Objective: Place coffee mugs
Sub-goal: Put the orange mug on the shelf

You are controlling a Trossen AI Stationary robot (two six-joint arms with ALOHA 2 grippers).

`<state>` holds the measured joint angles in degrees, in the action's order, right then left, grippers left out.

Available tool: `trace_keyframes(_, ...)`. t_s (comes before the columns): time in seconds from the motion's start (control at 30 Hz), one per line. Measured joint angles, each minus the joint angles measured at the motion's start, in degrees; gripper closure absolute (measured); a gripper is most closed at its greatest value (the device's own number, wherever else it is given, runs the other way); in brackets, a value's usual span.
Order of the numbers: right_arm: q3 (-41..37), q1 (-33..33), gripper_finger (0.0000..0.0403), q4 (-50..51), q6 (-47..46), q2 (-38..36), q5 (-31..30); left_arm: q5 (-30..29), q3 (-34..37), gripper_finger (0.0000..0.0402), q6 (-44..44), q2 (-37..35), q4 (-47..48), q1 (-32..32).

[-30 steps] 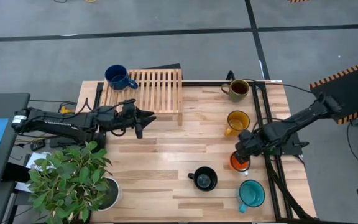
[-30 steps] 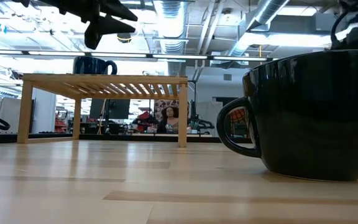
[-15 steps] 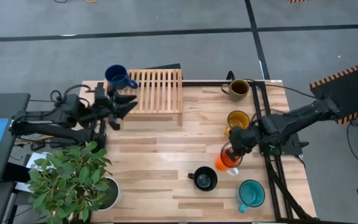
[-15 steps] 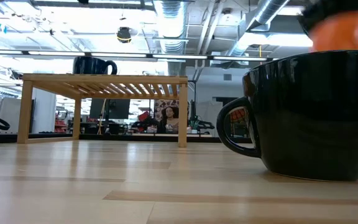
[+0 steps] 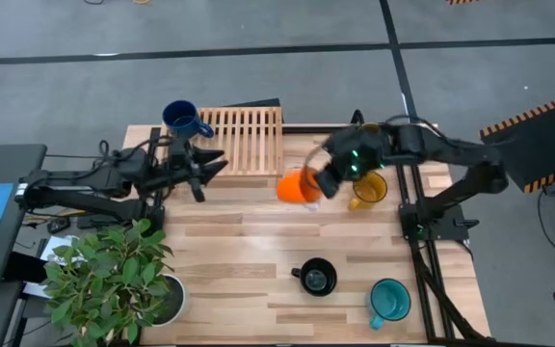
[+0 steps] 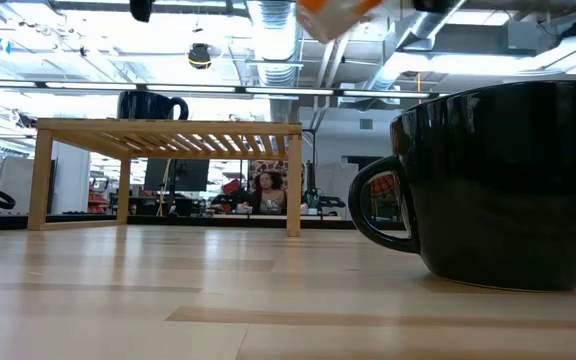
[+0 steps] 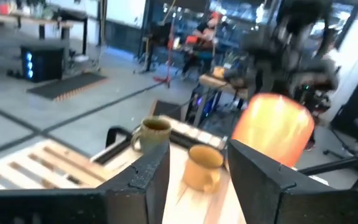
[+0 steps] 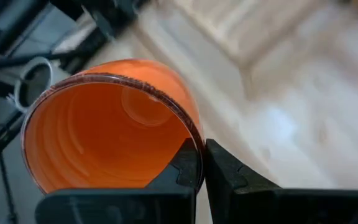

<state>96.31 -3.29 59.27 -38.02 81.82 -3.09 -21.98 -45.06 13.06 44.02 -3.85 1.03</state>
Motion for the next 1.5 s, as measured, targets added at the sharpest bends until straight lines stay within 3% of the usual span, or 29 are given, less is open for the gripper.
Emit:
trace_keyframes(0.27, 15.1, -9.4, 0.0371, 0.2, 12.4, 14.1, 0.0, 0.3, -1.5, 0.0231, 0.7, 1.3, 1.1, 2.3)
trace_keyframes(0.6, 25.3, -16.6, 0.0371, 1.6, 16.1, 28.7, 0.0, -0.6, -4.4, 0.0229, -4.9, 1.2, 2.8, 2.9)
trace_keyframes(0.8, 27.2, -17.6, 0.0371, 2.4, 16.2, 31.8, 0.1, -3.1, -4.4, 0.0229, -4.3, 3.3, 7.3, 2.9)
trace_keyframes(1.07, 27.2, -18.0, 0.0371, 1.2, 14.5, 31.4, 0.6, -4.8, -4.4, 0.0229, -10.8, 17.3, 8.6, 2.3)
trace_keyframes(1.33, 27.2, -19.8, 0.0371, 1.7, 2.5, 30.8, 2.8, -18.7, -4.4, 0.0229, -6.7, 25.5, 6.1, -2.2)
trace_keyframes(1.5, 27.2, -20.4, 0.0371, -2.9, -2.2, 30.8, 3.5, -28.3, -4.5, 0.0230, -19.2, 27.2, -3.5, -5.0)
